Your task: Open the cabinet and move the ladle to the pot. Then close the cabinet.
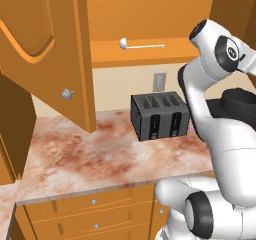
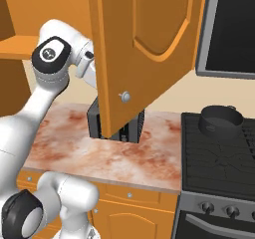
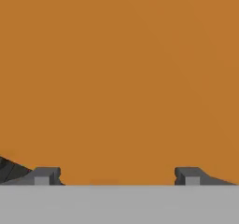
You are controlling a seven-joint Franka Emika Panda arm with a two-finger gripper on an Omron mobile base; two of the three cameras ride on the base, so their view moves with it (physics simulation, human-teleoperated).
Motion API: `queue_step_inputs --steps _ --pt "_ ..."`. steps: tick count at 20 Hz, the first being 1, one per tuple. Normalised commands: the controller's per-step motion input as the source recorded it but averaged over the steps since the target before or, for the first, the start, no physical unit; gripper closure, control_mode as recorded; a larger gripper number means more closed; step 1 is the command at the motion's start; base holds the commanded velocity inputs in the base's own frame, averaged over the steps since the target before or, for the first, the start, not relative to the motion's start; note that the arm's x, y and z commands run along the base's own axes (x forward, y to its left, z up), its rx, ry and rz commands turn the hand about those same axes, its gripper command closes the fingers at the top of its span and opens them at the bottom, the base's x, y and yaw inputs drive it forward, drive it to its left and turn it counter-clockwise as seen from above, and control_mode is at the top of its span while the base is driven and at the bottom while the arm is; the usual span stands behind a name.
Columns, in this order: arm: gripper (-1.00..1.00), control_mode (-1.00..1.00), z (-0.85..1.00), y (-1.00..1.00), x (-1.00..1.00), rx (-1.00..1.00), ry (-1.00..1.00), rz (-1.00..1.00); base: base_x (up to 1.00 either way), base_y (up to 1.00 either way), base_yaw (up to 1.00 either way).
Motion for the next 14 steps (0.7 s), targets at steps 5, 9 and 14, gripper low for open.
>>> queue_step_inputs --steps 5,9,14 --pt "-1.0 -1.0 0.15 0.18 -0.16 0.0 -0.07 -0.04 0.0 0.0 0.0" --pt "-1.0 -1.0 0.26 0.82 0.01 0.04 -0.02 0.11 0.0 0.0 0.0" --pt "-1.0 -1.0 0.23 0.95 0.23 0.12 0.0 0.38 0.0 0.0 0.0"
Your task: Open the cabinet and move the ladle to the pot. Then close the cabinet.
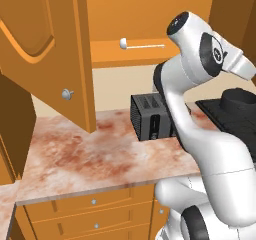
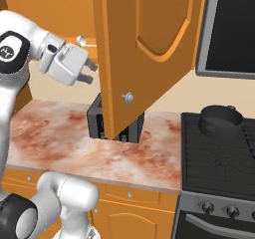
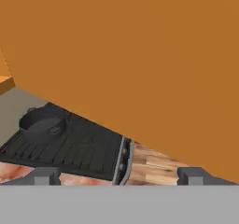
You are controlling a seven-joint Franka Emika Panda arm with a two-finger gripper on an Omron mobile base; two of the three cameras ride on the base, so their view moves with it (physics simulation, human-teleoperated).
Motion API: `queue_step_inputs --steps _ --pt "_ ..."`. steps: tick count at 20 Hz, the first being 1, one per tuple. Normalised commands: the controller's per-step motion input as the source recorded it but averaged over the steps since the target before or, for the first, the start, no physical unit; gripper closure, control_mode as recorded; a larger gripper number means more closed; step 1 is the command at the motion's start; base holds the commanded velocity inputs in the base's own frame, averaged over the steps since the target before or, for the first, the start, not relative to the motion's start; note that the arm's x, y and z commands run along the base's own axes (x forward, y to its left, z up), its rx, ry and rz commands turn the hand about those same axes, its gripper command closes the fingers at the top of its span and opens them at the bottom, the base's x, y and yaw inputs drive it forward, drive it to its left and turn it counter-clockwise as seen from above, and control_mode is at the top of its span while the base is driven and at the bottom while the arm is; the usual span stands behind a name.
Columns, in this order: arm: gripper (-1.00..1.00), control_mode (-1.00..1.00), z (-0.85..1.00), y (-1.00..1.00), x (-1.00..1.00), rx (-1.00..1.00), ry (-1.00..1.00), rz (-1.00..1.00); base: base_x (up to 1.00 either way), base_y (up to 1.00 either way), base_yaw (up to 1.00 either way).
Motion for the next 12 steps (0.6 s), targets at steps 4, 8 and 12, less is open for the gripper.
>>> queue_step_inputs --steps 4,8,12 --pt "-1.0 -1.0 0.14 0.79 0.32 0.11 0.0 0.53 0.0 0.0 0.0" --pt "-1.0 -1.0 0.01 0.64 0.32 0.09 0.0 0.57 0.0 0.0 0.0" --pt "-1.0 -1.0 -0.01 0.6 0.31 0.06 -0.03 0.57 0.0 0.0 0.0"
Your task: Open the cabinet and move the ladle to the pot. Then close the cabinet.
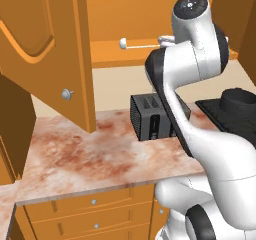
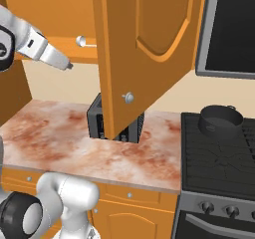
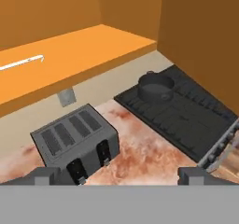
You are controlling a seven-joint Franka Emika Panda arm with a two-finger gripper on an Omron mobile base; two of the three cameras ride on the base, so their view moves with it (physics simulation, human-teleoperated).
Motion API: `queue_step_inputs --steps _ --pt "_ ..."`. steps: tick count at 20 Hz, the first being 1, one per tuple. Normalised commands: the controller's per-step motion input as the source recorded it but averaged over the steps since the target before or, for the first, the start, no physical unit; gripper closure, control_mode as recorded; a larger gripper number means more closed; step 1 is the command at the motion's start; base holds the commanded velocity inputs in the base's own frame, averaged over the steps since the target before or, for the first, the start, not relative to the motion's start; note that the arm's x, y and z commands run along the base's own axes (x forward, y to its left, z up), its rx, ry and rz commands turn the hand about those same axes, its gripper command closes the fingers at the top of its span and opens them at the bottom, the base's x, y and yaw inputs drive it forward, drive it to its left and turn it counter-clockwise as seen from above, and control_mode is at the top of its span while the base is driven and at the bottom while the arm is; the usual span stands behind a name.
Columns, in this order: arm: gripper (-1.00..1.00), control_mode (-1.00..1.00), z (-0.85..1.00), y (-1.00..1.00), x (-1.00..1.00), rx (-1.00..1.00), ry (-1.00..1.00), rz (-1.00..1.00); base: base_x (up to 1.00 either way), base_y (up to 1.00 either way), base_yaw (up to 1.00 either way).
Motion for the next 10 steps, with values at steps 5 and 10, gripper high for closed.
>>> queue_step_inputs --steps 5,10 --pt "-1.0 -1.0 -0.11 0.49 0.47 0.02 -0.1 0.5 0.0 0.0 0.0" --pt "-1.0 -1.0 -0.01 0.27 0.84 0.04 -0.08 0.39 0.0 0.0 0.0"
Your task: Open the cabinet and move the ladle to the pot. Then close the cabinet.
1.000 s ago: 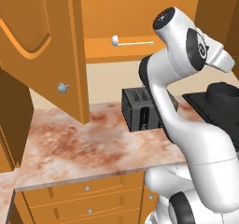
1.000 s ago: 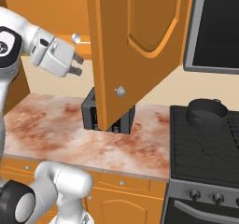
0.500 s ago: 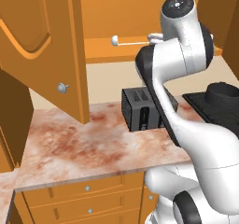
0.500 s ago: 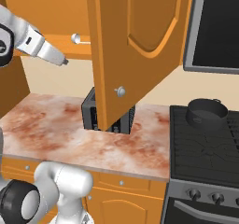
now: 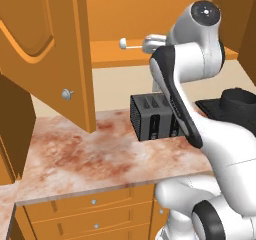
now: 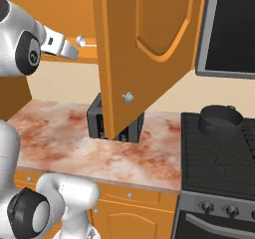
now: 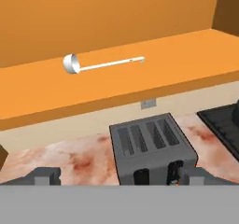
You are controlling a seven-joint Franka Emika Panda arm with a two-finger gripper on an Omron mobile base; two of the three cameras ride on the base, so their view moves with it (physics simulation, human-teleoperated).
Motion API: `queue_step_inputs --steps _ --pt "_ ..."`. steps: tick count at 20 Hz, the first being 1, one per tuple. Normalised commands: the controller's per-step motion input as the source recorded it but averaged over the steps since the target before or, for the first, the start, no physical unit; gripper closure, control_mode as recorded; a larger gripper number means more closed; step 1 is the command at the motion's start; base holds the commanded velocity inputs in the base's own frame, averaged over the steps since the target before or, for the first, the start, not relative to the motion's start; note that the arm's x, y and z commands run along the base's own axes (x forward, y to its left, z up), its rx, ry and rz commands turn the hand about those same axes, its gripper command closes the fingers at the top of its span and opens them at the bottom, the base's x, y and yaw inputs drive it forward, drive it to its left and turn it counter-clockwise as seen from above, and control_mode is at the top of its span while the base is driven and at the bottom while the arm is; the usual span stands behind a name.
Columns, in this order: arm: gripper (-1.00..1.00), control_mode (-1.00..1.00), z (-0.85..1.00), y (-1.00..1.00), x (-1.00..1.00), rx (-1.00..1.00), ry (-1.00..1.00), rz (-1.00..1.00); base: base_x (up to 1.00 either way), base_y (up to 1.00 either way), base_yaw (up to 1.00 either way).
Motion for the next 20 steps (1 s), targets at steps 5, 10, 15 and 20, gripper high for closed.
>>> queue_step_inputs --steps 5,10,15,20 --pt "-1.0 -1.0 0.0 0.19 0.87 0.04 -0.04 0.29 0.0 0.0 0.0" --pt "-1.0 -1.0 0.0 0.21 0.67 0.02 -0.02 0.23 0.0 0.0 0.0" --pt "-1.0 -1.0 0.0 0.25 0.53 0.0 -0.01 0.17 0.0 0.0 0.0" --pt "-1.0 -1.0 0.0 0.21 0.61 0.0 0.0 0.08 0.0 0.0 0.0"
